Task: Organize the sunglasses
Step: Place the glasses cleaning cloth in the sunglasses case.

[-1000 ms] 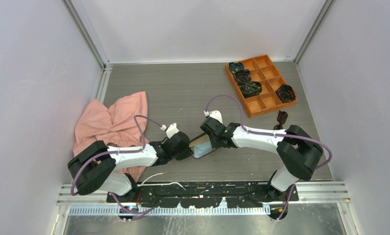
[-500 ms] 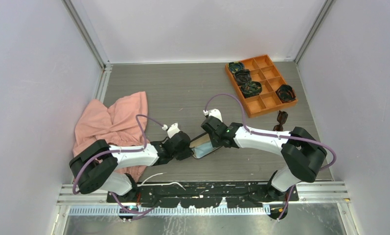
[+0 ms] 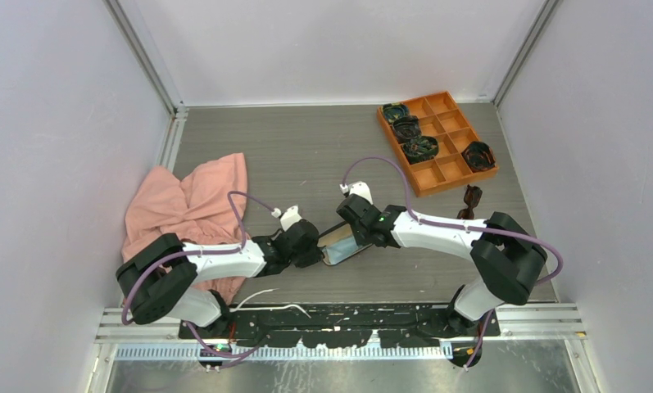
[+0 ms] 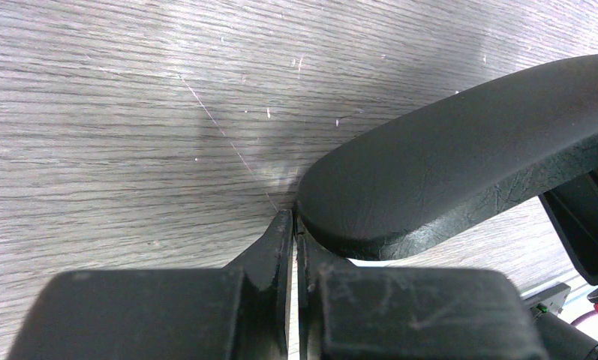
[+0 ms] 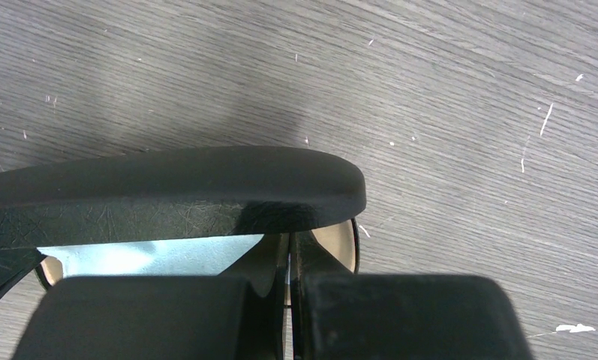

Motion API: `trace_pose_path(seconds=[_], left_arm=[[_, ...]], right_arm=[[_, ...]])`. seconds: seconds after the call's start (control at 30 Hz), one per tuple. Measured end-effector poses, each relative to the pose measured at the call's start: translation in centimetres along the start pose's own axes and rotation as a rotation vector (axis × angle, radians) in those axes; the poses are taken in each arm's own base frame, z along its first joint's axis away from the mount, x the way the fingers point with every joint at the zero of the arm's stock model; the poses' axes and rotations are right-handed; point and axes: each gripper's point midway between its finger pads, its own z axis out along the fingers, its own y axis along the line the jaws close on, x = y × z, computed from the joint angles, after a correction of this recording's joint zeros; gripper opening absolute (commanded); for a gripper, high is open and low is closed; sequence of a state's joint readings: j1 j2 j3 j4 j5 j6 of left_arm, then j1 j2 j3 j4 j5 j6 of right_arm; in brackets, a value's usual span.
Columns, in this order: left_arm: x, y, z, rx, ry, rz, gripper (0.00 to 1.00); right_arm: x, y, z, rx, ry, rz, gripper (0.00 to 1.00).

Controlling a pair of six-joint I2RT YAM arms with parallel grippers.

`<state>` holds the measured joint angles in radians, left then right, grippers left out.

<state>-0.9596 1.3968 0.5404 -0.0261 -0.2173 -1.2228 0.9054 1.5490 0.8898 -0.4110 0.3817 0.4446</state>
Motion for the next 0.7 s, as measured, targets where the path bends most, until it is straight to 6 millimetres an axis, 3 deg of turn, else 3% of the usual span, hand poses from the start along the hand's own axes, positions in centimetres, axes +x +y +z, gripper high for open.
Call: trace_pose_path(seconds=[0.27,0.33,0.53,0.7], left_arm=[[0.0,-0.1,0.0,-0.002,0.001,0.002,0.00],[0.0,-0.1,0.0,-0.002,0.001,0.002,0.00],[0.0,-0.1,0.0,-0.005,0.002,0.005,0.00],[-0.1,-0.2,0.1,-0.008,0.004,0.012,0.00]], right_arm=[[0.0,-0.2,0.1,0.010,-0.003,-0.010,0.02],[0.0,-0.2,0.1,0.010,-0.003,-0.013,0.07],[0.0,-0.3,0.1,0.015,-0.004,-0.018,0.36],[-0.5,-0.6,-0.9,0.012,-0.021,-0.006,0.42]])
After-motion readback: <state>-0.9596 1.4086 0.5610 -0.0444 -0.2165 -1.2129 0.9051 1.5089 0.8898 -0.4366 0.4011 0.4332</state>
